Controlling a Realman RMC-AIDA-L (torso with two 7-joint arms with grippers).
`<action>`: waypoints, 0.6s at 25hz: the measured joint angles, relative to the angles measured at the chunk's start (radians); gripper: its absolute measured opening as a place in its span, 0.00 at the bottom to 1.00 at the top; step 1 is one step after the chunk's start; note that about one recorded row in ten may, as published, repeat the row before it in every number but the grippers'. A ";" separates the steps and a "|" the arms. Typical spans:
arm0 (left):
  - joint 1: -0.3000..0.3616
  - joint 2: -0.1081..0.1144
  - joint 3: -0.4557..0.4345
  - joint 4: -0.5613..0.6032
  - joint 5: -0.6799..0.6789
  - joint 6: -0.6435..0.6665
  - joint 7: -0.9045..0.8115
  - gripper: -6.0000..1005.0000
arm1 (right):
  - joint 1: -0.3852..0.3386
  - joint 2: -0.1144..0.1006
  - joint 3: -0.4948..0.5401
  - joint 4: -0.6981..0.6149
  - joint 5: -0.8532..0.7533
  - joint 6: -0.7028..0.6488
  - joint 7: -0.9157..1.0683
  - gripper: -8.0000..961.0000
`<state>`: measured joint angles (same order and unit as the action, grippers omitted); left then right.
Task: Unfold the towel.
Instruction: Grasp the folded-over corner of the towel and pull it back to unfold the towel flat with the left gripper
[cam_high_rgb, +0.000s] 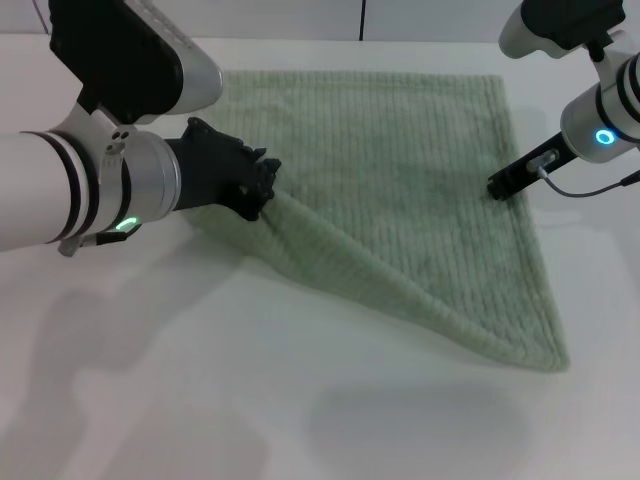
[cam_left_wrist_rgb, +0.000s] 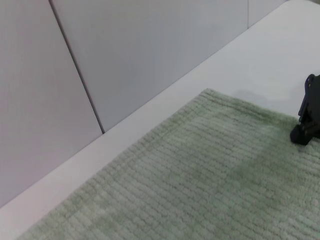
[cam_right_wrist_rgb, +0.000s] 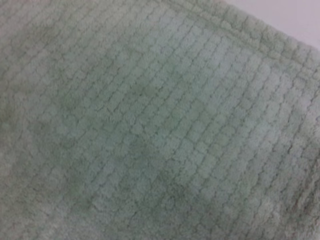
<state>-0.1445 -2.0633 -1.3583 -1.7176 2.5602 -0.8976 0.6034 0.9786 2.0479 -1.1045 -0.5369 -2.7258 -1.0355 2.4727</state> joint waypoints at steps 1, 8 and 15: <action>0.000 0.000 0.000 0.000 0.000 0.000 0.000 0.08 | 0.000 0.000 0.000 0.000 0.000 0.000 0.000 0.01; 0.022 -0.001 0.001 -0.003 0.000 0.000 -0.001 0.08 | 0.000 -0.001 0.000 0.001 0.000 0.000 0.000 0.01; 0.054 -0.001 0.000 -0.027 0.000 0.000 -0.001 0.09 | 0.002 -0.002 0.000 0.003 0.000 -0.001 0.000 0.01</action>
<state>-0.0904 -2.0641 -1.3587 -1.7443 2.5602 -0.8973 0.6028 0.9802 2.0463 -1.1045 -0.5341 -2.7258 -1.0368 2.4727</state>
